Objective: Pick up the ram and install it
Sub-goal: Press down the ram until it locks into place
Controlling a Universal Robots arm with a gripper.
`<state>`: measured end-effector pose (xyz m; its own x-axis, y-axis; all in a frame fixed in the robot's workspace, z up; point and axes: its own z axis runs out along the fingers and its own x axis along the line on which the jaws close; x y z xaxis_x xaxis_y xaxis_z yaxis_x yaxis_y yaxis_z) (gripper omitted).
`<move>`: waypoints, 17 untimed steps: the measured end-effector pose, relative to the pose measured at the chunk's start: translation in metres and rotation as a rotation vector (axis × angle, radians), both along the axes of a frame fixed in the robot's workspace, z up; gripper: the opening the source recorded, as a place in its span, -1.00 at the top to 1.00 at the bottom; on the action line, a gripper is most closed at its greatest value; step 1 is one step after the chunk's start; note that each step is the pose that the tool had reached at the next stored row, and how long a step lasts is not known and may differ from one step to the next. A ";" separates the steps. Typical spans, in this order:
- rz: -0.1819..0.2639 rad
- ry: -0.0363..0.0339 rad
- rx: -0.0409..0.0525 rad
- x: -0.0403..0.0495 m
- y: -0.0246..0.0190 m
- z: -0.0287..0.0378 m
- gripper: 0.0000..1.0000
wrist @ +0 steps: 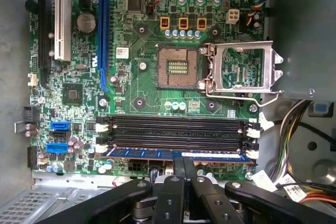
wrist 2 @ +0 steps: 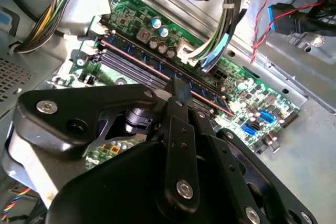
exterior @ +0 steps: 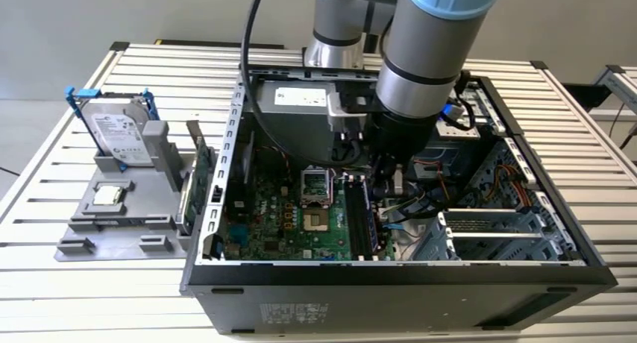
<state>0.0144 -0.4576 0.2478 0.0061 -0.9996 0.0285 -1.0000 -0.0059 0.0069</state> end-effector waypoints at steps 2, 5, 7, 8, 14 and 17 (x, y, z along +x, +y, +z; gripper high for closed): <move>0.000 0.0000 0.0000 -0.0005 0.0002 0.0000 1.00; 0.000 0.0000 -0.0001 -0.0005 0.0002 0.0000 1.00; 0.000 0.0000 0.0000 -0.0006 0.0002 0.0000 1.00; 0.000 0.0000 -0.0002 -0.0006 0.0002 0.0000 1.00; 0.000 0.0000 0.0000 -0.0006 0.0004 -0.0045 1.00; 0.000 0.0000 -0.0001 -0.0006 0.0004 -0.0065 1.00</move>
